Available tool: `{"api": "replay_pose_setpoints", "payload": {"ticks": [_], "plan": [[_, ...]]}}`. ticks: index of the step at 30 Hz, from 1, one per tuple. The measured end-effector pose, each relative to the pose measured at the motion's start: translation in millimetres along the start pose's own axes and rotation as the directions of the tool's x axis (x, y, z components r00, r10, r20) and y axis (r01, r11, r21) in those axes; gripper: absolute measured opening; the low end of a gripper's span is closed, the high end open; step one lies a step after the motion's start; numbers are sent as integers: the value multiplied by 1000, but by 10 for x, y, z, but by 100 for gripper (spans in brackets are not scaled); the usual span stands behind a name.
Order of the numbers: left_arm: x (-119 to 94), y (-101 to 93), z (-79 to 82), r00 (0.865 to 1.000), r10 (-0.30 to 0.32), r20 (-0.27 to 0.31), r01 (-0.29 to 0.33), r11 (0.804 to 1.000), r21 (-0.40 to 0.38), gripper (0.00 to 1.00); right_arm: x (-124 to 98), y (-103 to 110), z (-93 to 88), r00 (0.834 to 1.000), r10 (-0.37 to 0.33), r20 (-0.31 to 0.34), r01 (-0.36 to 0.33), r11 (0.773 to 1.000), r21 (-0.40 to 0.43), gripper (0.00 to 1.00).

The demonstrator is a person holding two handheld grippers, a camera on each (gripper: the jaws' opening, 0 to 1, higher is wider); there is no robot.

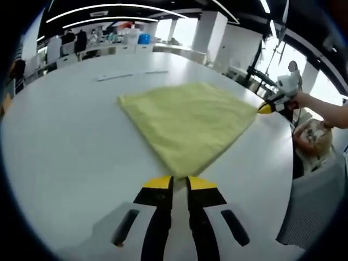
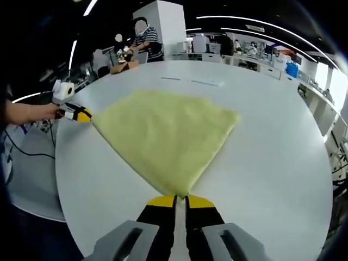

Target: Fold the garment on the visible template until the final outline fits inside the template.

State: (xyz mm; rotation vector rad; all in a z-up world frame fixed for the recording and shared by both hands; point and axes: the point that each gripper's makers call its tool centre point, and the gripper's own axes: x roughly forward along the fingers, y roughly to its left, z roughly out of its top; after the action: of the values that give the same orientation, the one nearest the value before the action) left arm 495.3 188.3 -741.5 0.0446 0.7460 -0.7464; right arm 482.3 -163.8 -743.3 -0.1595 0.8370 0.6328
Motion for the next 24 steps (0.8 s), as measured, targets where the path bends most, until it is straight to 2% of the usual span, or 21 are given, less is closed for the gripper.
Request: {"api": "replay_pose_setpoints", "payload": {"ticks": [3,9,24], "plan": [[17,-10,18,1000,-19,9,19,1000,-17,4,16,-1,-9,1000,4,-5,-4,1000,8,0],[27,-7,18,1000,-16,9,16,1000,-20,0,28,8,-20,1000,6,-10,-5,1000,17,0],[-44,-14,0,1000,-2,27,4,998,-60,0,-21,81,-71,1000,7,-18,-7,1000,15,0]]}}
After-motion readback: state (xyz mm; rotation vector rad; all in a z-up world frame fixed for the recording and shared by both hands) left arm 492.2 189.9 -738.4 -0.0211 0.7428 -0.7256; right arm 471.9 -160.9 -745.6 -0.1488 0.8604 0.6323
